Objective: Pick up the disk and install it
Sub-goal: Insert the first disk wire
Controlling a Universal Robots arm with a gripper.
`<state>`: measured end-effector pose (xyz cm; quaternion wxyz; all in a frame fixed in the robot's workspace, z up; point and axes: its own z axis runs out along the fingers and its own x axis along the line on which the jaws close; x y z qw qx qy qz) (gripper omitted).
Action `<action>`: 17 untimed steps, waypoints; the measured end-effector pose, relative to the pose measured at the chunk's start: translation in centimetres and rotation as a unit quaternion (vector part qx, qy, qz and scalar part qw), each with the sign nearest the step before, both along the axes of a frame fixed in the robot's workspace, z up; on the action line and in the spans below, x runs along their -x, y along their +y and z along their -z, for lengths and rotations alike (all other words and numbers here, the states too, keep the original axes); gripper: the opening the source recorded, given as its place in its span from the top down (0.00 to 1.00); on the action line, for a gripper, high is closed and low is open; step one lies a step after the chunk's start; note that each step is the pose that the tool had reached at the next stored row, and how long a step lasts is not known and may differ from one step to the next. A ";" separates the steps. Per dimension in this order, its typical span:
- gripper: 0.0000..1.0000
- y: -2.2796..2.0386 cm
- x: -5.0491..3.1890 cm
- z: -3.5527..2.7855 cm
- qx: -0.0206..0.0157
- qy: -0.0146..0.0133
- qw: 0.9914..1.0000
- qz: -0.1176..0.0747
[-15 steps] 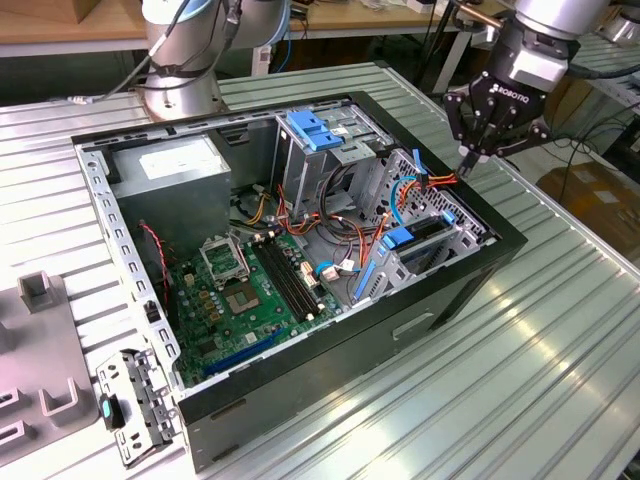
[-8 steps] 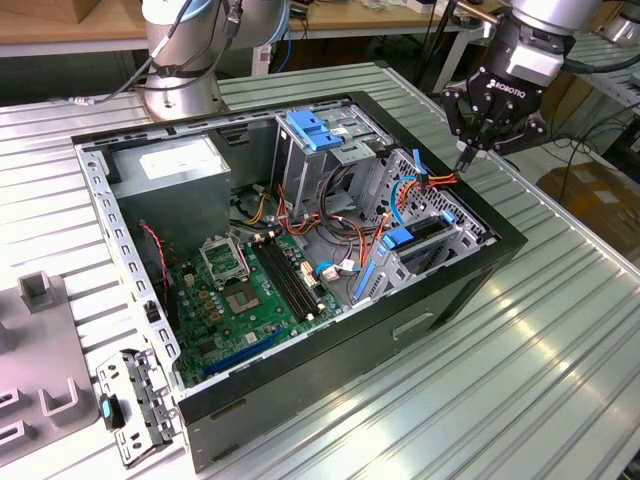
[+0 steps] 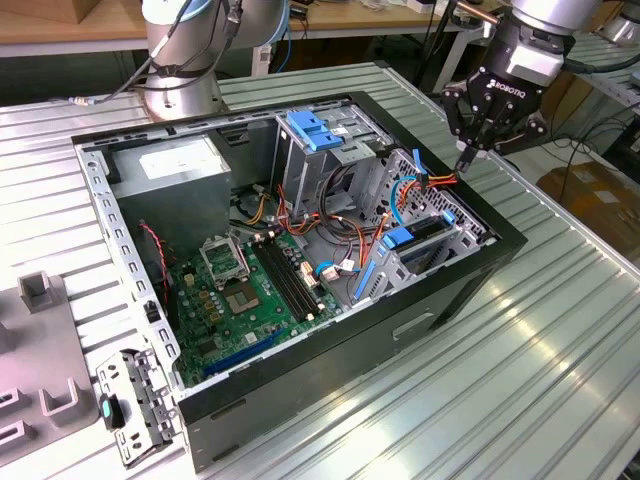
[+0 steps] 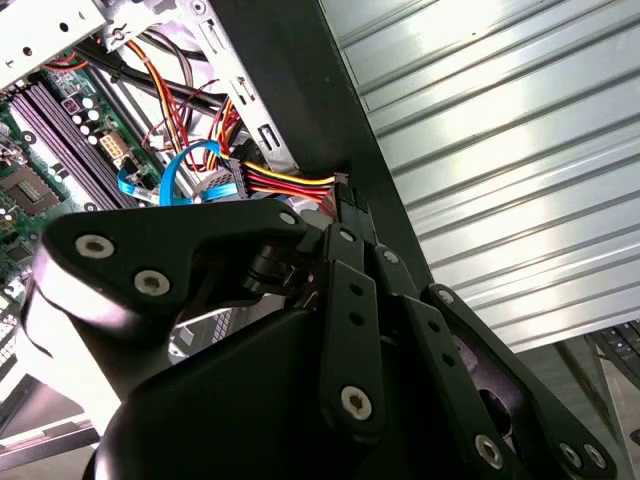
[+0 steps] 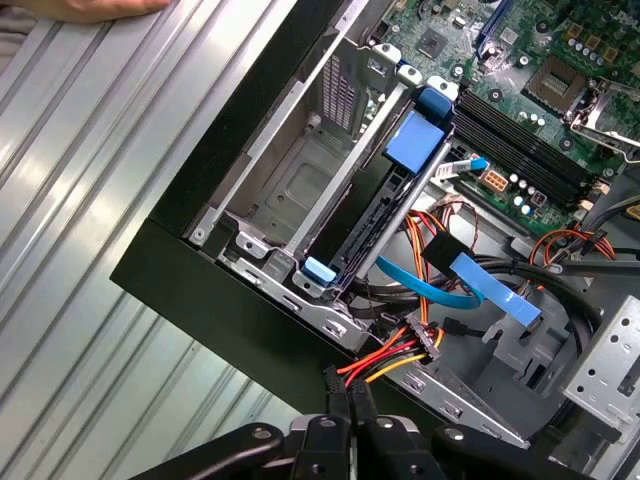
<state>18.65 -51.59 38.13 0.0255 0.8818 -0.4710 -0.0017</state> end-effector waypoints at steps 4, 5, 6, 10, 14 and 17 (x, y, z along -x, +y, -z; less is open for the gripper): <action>0.82 0.00 0.00 0.02 0.000 0.000 1.000 0.000; 0.81 0.01 0.00 0.04 0.000 0.000 1.000 -0.002; 0.81 0.01 -0.01 0.06 0.000 -0.001 1.000 -0.003; 0.75 -0.11 -0.01 0.28 0.000 -0.001 1.000 -0.029; 0.67 -0.11 -0.01 0.49 0.000 -0.001 0.996 -0.086; 0.67 -0.12 0.03 1.03 -0.001 -0.001 0.991 -0.134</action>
